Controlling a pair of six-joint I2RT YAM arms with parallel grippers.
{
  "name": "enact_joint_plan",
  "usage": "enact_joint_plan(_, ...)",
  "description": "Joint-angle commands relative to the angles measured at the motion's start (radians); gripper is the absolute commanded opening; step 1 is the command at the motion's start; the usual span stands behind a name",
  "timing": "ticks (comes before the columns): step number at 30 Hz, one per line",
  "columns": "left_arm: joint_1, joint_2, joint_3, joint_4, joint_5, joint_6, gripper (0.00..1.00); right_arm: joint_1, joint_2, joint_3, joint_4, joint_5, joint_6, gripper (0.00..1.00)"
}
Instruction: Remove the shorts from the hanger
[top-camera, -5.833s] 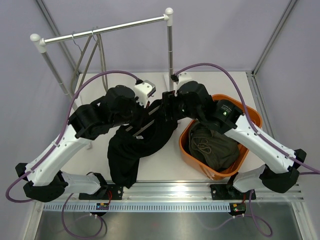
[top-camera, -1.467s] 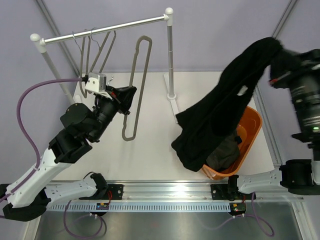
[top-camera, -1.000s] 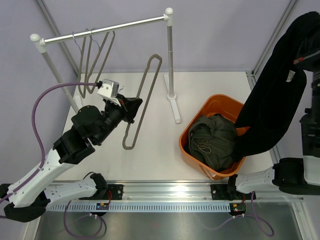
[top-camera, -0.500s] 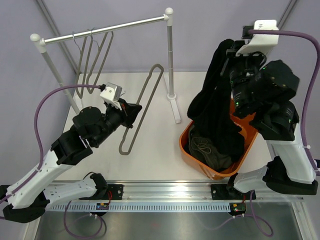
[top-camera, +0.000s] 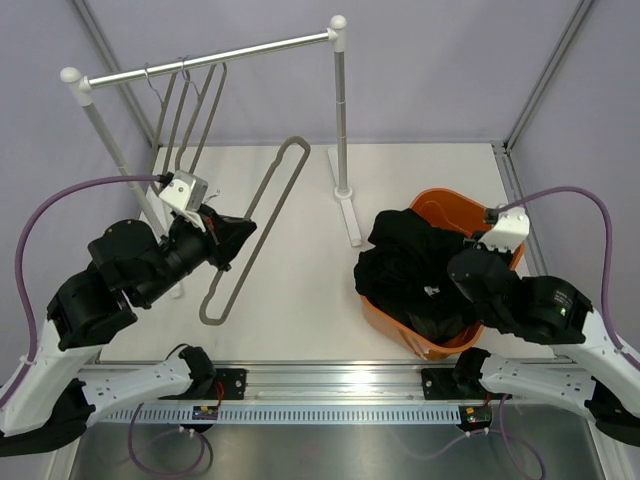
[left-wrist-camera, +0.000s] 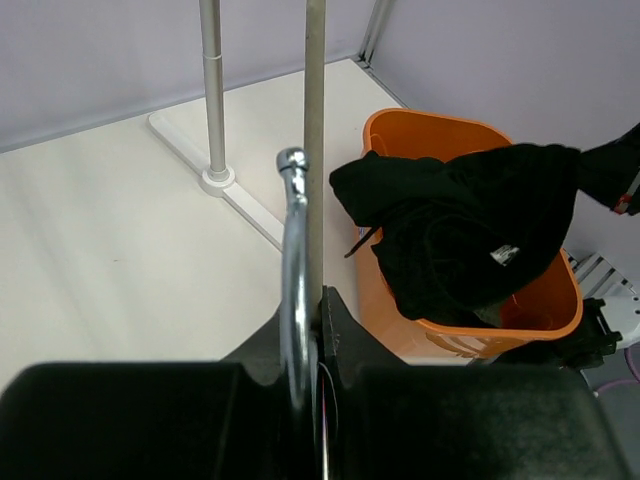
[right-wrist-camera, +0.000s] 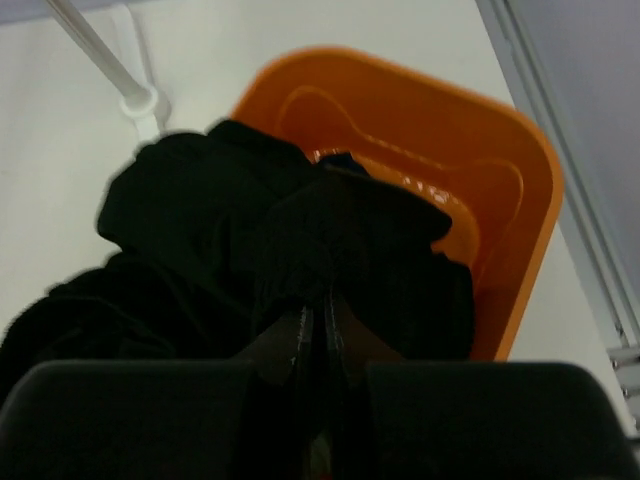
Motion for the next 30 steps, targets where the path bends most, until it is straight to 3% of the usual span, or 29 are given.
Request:
enact_joint_plan(1, -0.005, 0.004, 0.042, -0.03, 0.061, 0.025, 0.0, -0.006, -0.065, -0.079, -0.068, -0.039, 0.262, 0.03)
enact_joint_plan(4, -0.005, 0.037, 0.039, -0.049, 0.084, 0.03, 0.0, -0.006, -0.063, -0.15, 0.012, -0.123, 0.242, 0.1)
enact_joint_plan(6, -0.005, 0.052, 0.038, -0.064, 0.13, 0.033, 0.0, -0.006, -0.057, -0.197, 0.046, -0.165, 0.25, 0.2)
enact_joint_plan(10, -0.005, 0.104, 0.059, -0.125, 0.207, 0.047, 0.0, -0.006, -0.047, -0.218, 0.078, -0.19, 0.226, 0.53)
enact_joint_plan(14, -0.005, 0.129, 0.058, -0.145, 0.227, 0.054, 0.0, -0.006, -0.048, -0.184, 0.075, -0.188, 0.204, 0.64)
enact_joint_plan(24, -0.005, 0.169, 0.045, -0.141, 0.323, 0.061, 0.0, -0.006, -0.025, -0.015, 0.074, -0.141, 0.072, 0.75)
enact_joint_plan(30, -0.005, 0.199, 0.025, -0.112, 0.458, 0.068, 0.0, -0.004, 0.057, 0.114, 0.288, -0.128, -0.133, 0.78)
